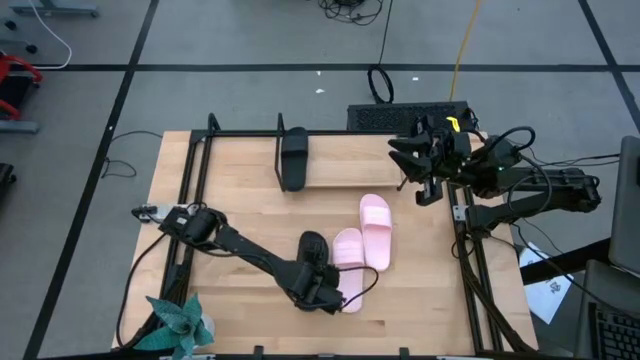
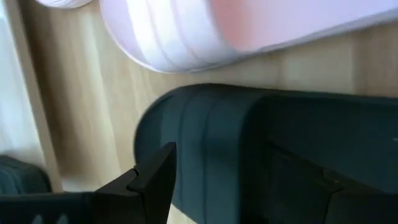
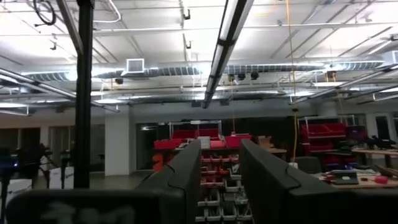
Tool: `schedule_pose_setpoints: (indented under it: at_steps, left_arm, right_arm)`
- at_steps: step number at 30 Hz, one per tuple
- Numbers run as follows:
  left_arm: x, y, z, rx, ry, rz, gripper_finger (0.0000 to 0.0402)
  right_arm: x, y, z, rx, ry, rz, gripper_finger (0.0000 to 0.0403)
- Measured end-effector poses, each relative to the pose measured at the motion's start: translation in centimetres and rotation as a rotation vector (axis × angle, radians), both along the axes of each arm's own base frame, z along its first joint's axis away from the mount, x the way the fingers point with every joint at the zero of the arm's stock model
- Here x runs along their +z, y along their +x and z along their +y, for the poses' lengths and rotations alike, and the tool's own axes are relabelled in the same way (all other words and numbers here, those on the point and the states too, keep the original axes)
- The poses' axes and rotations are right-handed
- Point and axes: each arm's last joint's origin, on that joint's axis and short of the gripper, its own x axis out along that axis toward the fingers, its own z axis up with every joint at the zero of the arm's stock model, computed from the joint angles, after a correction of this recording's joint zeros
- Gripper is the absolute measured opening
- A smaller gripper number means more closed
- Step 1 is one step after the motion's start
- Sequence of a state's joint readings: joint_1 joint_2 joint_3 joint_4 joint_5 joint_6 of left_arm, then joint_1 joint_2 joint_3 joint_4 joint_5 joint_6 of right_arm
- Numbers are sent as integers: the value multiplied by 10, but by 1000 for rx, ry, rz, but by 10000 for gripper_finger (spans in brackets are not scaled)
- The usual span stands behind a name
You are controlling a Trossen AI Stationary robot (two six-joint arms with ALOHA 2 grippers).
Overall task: Pick and place slides into the shelf
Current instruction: Put the black slide on the shelf
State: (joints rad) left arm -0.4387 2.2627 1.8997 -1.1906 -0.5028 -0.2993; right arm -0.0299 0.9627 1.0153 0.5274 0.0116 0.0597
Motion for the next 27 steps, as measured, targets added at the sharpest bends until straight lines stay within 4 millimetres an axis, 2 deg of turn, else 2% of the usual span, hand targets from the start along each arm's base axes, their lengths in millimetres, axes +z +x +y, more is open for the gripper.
schedule_pose_setpoints:
  at_steps: [10, 14, 19, 20, 23, 27]
  left_arm:
    - [-13, 1, 16, 112, 77, 37, 227]
    - [-18, 2, 17, 122, 84, 55, 168]
    - [-19, 2, 18, 130, 81, 61, 30]
    - [-19, 2, 19, 137, 79, 60, 17]
    - [-9, -2, 15, 163, 58, 53, 8]
    - [25, -13, 9, 177, 62, 35, 3]
  right_arm:
    - [-1, 0, 0, 14, -8, 8, 98]
    - [-1, 0, 0, 14, -8, 8, 98]
    - [-1, 0, 0, 14, -8, 8, 98]
    - [-1, 0, 0, 14, -8, 8, 98]
    - [0, 0, 0, 14, -8, 6, 98]
    - [2, -1, 0, 1, -30, -19, 98]
